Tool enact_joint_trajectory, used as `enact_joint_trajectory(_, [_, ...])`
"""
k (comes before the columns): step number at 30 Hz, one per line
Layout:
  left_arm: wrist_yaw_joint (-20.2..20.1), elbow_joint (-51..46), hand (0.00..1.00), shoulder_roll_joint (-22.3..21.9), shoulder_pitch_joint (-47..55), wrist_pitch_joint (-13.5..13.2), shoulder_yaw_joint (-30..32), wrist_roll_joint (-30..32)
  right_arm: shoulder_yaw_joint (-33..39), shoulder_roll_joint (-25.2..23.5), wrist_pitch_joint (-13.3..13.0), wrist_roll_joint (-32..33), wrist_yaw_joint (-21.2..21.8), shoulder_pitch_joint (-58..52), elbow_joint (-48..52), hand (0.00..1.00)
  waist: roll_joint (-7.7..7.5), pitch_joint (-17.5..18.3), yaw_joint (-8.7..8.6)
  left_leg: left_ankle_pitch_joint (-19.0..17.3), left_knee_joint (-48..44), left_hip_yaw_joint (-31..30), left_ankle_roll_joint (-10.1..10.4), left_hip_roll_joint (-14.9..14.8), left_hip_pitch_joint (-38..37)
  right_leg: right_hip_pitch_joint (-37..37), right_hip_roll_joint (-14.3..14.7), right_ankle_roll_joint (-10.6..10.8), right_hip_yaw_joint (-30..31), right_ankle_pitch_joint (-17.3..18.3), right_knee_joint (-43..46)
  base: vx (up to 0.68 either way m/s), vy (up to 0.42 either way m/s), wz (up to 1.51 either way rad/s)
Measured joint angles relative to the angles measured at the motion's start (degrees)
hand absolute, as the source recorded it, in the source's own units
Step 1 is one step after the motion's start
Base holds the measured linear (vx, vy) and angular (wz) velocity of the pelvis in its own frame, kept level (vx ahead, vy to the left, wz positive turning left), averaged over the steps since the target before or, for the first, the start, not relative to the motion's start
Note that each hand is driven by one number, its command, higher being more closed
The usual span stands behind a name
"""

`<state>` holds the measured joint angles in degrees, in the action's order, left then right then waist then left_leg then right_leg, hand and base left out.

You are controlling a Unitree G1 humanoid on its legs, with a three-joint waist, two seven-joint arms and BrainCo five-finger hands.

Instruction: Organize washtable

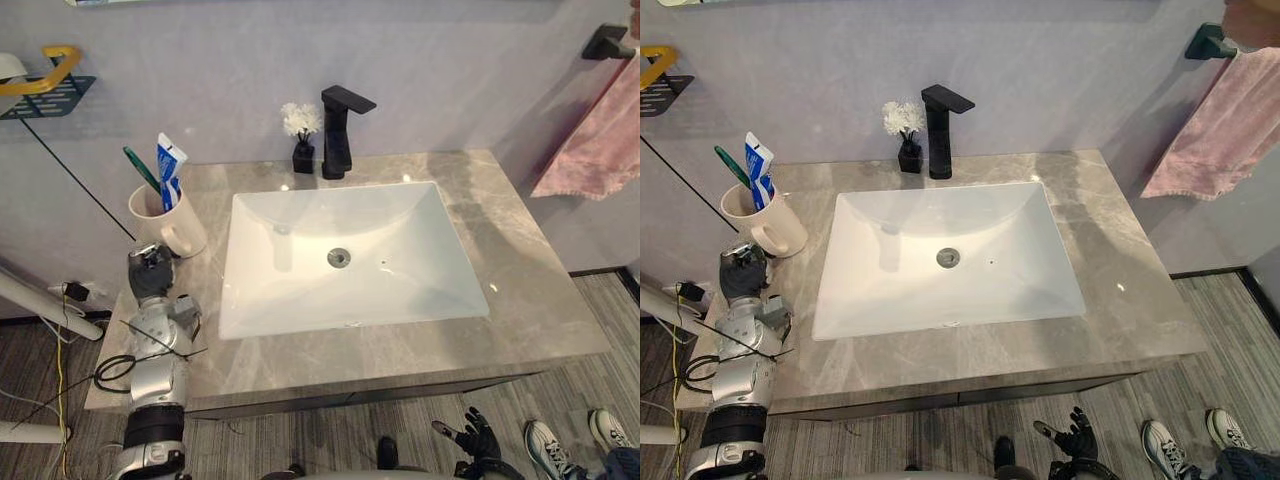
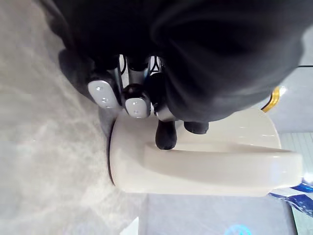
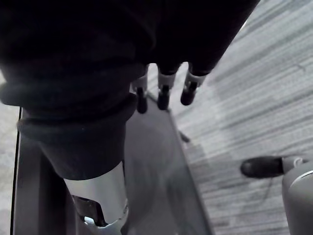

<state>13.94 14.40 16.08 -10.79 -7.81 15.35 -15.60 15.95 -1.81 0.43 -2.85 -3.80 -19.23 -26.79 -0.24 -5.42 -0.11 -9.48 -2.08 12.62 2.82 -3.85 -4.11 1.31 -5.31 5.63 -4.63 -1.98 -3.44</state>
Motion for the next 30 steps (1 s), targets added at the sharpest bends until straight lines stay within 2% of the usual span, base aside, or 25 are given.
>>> enact_joint_trajectory(5, [0.2, 0.9, 1.00, 0.3, -2.4, -0.3, 0.0, -0.2, 0.0, 0.0, 0.0, 0.0, -0.6, 0.1, 0.0, 0.00, 0.22, -0.6, -0.65, 0.1, 0.0, 0.2, 0.0, 0.0, 1.2, 1.2, 0.1, 0.0, 0.2, -0.2, 0.0, -0.01, -0.012, -0.03])
enact_joint_trajectory(15, [1.5, 2.0, 1.00, 2.1, -6.7, -0.6, 0.6, -1.8, 0.0, 0.2, 0.0, 0.1, -1.5, 1.3, 0.0, 0.00, -0.04, -2.2, -0.71, 0.1, -0.7, 1.7, 0.0, 0.1, 3.4, 4.1, 0.1, 0.0, 2.2, -0.9, 0.2, -0.03, -0.022, -0.09])
enact_joint_trajectory(26, [1.2, 1.7, 1.00, 1.9, -3.6, -1.2, 1.2, -1.8, 0.0, 0.2, -0.1, 0.1, -1.5, 1.4, 0.0, 0.00, 0.31, -2.5, -1.34, 0.1, -0.9, 1.6, 0.0, -0.1, 1.4, 1.7, 0.1, -0.1, 1.5, -0.9, 0.2, -0.01, -0.013, 0.02])
enact_joint_trajectory(30, [1.1, -2.6, 1.00, -0.3, 0.1, -1.1, 1.0, -1.8, 0.0, 0.2, -0.1, 0.1, -1.4, 1.4, -0.2, 0.00, 0.43, -2.5, -1.32, 0.1, -1.1, 0.0, 0.0, 0.0, 1.2, 0.7, 0.0, -0.1, 0.3, -0.8, 0.2, -0.05, -0.027, 0.16])
